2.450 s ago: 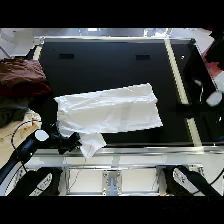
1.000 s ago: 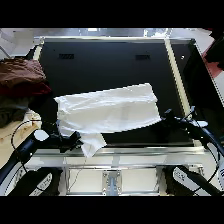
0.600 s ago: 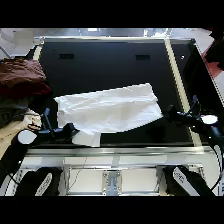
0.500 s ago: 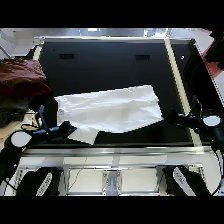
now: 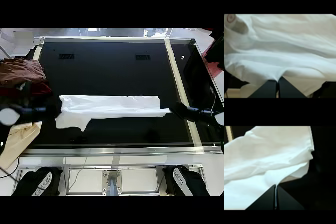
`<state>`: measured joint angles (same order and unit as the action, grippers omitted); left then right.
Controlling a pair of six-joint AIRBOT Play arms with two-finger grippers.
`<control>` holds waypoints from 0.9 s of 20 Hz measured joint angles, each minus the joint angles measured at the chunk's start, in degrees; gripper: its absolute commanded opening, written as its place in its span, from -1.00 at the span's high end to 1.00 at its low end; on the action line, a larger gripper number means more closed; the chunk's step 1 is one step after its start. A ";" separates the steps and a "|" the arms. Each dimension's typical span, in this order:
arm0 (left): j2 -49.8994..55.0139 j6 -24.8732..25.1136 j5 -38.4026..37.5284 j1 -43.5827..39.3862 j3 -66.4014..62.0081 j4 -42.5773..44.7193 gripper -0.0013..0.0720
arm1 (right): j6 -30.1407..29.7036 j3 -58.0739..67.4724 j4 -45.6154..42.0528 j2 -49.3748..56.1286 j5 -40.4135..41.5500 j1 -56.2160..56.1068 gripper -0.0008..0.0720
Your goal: Fold the shirts.
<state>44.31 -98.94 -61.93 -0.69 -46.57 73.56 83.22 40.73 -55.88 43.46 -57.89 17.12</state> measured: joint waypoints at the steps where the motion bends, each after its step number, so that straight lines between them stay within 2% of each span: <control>1: 4.42 1.55 0.63 -0.04 -3.32 0.92 0.93 | 0.00 2.01 -0.26 2.80 1.66 -1.49 0.94; 5: 20.06 5.97 3.06 -1.01 -13.86 3.37 0.93 | 0.15 11.26 -1.31 17.49 8.37 -8.24 0.94; 9: 32.33 8.22 6.69 -2.05 -18.93 4.83 0.93 | 1.49 19.32 -2.34 32.89 11.56 -12.22 0.94; 12: 38.32 8.92 8.44 -2.32 -20.13 5.84 0.93 | 2.75 22.38 -3.32 40.76 13.27 -13.31 0.94; 16: 42.84 9.18 11.04 -2.49 -20.68 7.19 0.93 | 4.07 23.71 -5.40 46.25 14.01 -13.84 0.94; 17: 43.43 9.25 11.32 -2.49 -20.74 7.26 0.89 | 4.61 23.89 -6.36 46.97 13.60 -13.88 0.93; 18: 43.80 9.35 11.65 -2.49 -20.81 7.43 0.67 | 4.98 24.04 -7.50 47.50 12.85 -13.94 0.92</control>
<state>88.12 -89.58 -50.28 -3.18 -67.37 80.99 88.20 64.77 -63.37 90.96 -45.04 3.18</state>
